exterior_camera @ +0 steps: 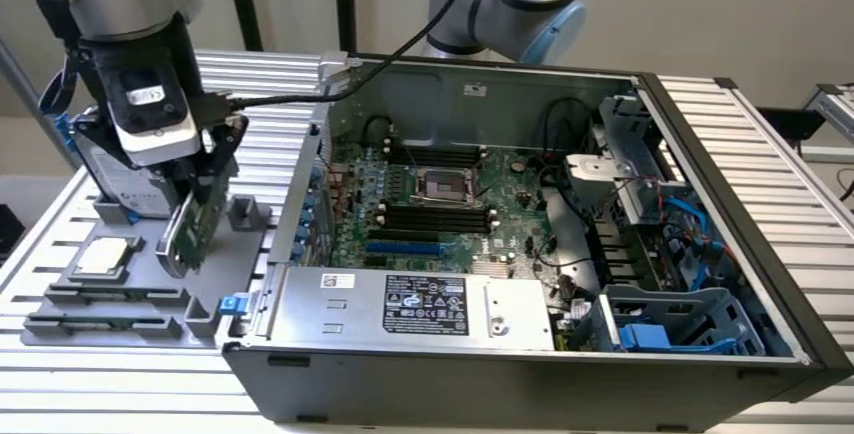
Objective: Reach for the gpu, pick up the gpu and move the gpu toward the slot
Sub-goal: 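Pick up the gpu and move the gpu toward the slot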
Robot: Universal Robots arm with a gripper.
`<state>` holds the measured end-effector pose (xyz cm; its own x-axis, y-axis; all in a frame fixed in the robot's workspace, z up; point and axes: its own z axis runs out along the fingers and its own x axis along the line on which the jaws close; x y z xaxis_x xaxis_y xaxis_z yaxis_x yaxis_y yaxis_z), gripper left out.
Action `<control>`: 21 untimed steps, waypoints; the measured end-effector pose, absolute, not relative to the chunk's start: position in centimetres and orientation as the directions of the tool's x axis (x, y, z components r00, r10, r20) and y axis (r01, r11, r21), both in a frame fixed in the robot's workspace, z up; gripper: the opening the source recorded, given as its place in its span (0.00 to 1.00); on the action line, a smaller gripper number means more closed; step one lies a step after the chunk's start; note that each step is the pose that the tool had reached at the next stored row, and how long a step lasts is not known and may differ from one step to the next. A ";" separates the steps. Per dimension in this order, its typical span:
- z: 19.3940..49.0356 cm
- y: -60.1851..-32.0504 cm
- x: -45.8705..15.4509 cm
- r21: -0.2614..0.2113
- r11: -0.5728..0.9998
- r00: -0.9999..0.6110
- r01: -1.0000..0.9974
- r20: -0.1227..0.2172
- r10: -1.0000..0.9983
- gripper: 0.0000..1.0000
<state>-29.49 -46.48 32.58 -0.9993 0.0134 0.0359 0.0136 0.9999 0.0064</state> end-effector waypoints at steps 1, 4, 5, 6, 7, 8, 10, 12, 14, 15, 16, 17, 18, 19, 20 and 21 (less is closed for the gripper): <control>33.0 -46.5 -29.4 0.006 1.000 -0.999 0.014 0.036 0.013 0.26; 34.4 -46.5 -29.1 0.006 1.000 -0.999 0.014 0.037 0.013 0.26; 34.8 -46.5 -28.9 0.006 1.000 -0.999 0.014 0.037 0.013 0.26; 35.3 -46.5 -28.8 0.006 1.000 -0.999 0.014 0.037 0.013 0.26; 35.7 -46.5 -28.7 0.006 1.000 -0.999 0.014 0.037 0.013 0.26; 36.2 -46.5 -28.5 0.006 1.000 -0.999 0.014 0.037 0.013 0.26; 37.1 -46.6 -28.1 0.006 1.000 -0.999 0.014 0.038 0.013 0.26; 38.0 -46.6 -27.6 0.006 1.000 -0.999 0.014 0.038 0.013 0.26; 38.9 -46.7 -26.9 0.007 1.000 -0.999 0.014 0.039 0.013 0.26; 39.4 -46.8 -26.5 0.007 1.000 -0.999 0.014 0.040 0.013 0.26; 39.9 -46.8 -26.1 0.008 1.000 -0.999 0.014 0.041 0.013 0.26; 40.3 -46.9 -25.8 0.008 1.000 -0.999 0.014 0.042 0.013 0.26; 40.8 -47.0 -25.4 0.008 1.000 -0.999 0.014 0.043 0.013 0.26; 41.2 -47.0 -25.0 0.009 1.000 -0.999 0.014 0.044 0.013 0.26; 41.6 -47.1 -24.5 0.010 1.000 -0.999 0.014 0.045 0.013 0.26; 42.0 -47.1 -24.1 0.012 1.000 -0.999 0.014 0.047 0.013 0.26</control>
<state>-24.11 -47.09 42.01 -0.9988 0.0132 0.0469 0.0137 0.9998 0.0116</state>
